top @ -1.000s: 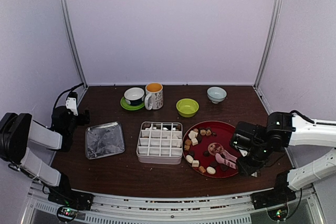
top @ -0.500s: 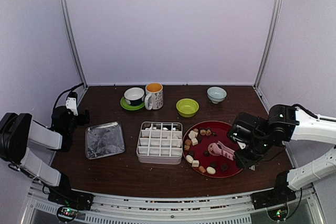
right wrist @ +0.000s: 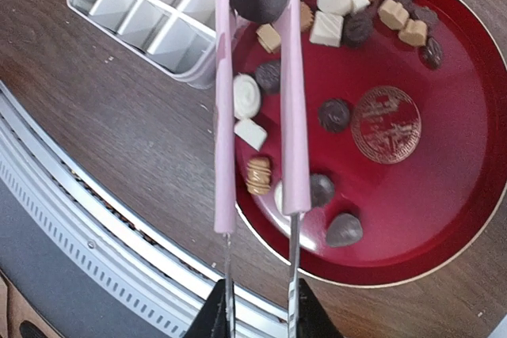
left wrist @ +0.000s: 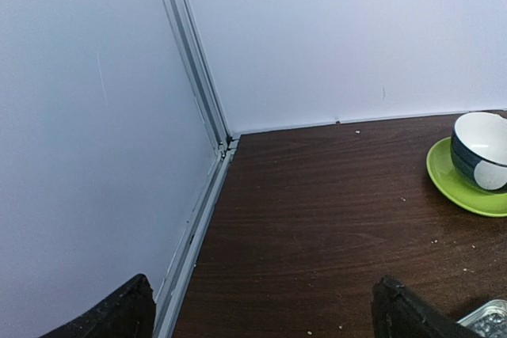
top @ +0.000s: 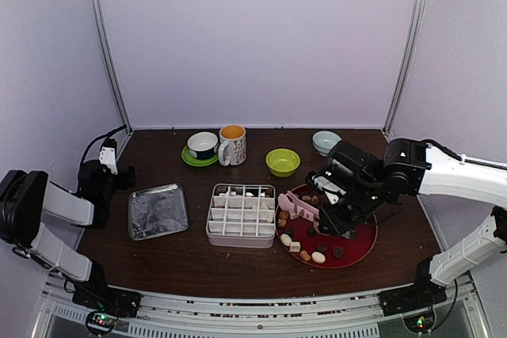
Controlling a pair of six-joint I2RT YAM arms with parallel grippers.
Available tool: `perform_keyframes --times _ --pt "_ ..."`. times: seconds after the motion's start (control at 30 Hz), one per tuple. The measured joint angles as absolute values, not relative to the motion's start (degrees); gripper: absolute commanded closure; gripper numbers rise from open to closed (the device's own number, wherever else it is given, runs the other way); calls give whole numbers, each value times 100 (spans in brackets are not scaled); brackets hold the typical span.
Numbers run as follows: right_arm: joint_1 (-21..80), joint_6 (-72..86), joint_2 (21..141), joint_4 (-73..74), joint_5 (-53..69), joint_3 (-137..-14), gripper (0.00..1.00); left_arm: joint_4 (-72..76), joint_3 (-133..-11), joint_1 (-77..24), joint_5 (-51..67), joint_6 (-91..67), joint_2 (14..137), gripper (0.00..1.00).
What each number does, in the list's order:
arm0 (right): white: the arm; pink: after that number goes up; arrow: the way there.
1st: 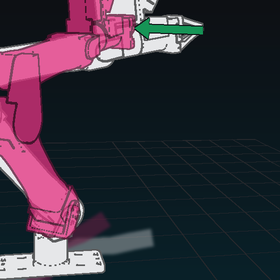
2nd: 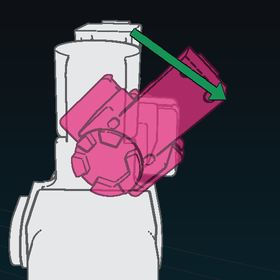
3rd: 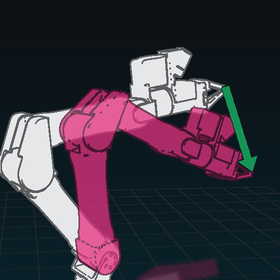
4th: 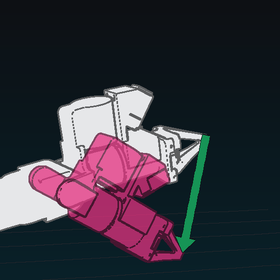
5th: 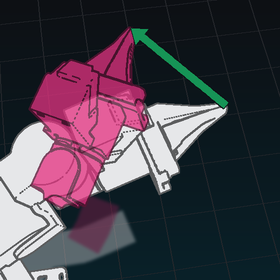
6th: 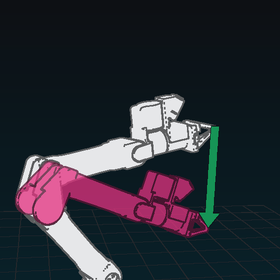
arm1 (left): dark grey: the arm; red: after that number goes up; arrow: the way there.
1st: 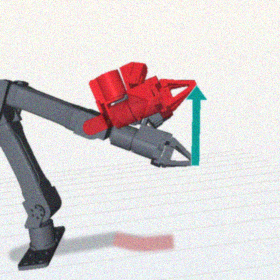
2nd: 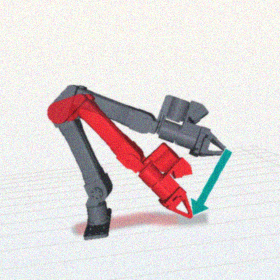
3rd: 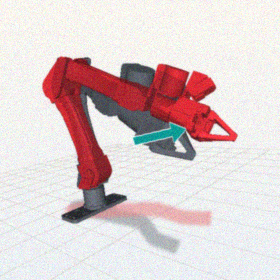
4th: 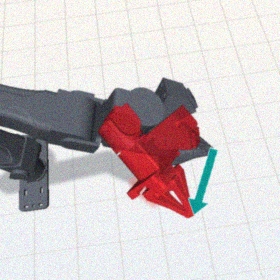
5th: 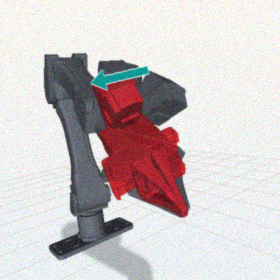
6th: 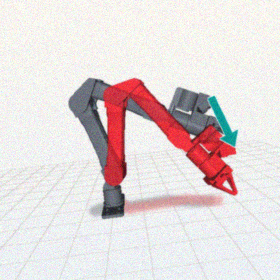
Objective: Pack the chocolate
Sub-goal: Pick up the fake chocolate from the plate, then place the fake chocolate in the empty pocket of the box.
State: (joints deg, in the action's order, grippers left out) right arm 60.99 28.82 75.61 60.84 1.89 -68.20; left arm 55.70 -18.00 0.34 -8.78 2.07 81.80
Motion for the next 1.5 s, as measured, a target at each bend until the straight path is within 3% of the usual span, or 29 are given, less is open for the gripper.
perform_keyframes --times 0.6,1.5 --pt "6401 2821 8897 5024 451 -7406 80 5570 -1800 34 -878 207 8180 2" --pt "6405 3146 8750 4471 115 -7463 79 5570 -1800 34 -878 207 8180 2"
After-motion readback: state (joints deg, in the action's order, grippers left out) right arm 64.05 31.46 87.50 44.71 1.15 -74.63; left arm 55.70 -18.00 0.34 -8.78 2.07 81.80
